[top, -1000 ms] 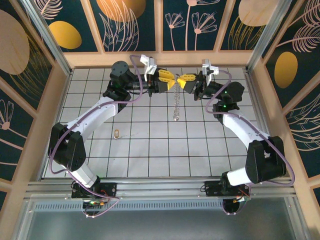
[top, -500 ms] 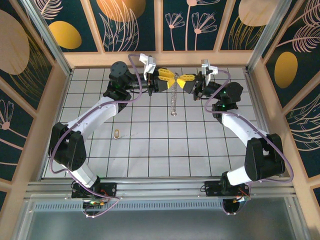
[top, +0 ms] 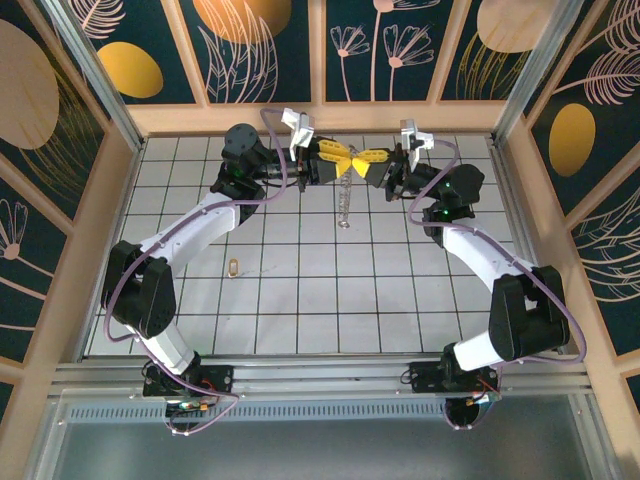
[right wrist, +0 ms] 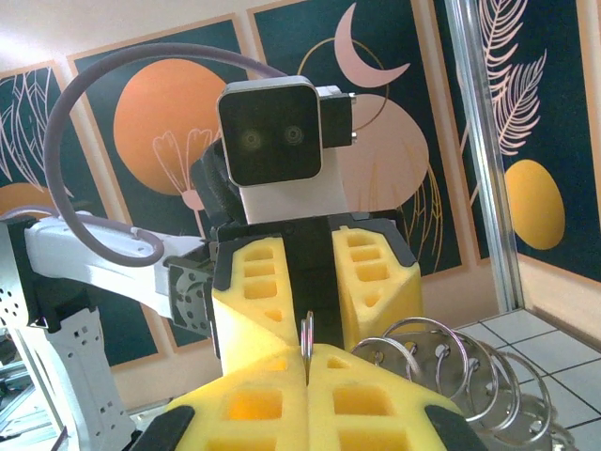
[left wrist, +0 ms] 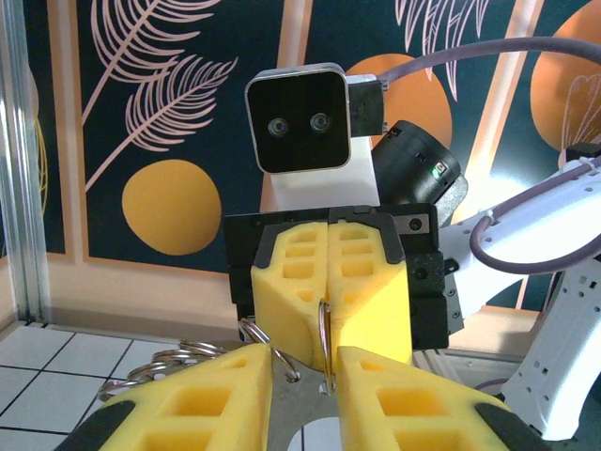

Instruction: Put the keys on the keyring

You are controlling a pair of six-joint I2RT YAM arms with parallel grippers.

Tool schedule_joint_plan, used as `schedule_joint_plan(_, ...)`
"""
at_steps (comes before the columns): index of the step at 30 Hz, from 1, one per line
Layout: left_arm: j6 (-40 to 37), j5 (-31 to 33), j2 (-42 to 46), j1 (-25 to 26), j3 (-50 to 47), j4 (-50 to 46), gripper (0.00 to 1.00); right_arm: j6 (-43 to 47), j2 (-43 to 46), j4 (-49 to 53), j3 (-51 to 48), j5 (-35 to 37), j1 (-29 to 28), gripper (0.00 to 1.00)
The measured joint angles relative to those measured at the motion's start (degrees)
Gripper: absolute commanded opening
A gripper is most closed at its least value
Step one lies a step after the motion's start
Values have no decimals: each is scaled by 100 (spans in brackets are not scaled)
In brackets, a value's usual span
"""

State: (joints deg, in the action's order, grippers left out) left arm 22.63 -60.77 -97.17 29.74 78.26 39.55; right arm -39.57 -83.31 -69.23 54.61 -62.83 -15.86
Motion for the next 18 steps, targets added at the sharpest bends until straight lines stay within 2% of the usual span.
schedule_joint_plan(18, 46, -140, -9, -2, 9, 94, 6, 9, -24, 4, 0, 0, -11, 0)
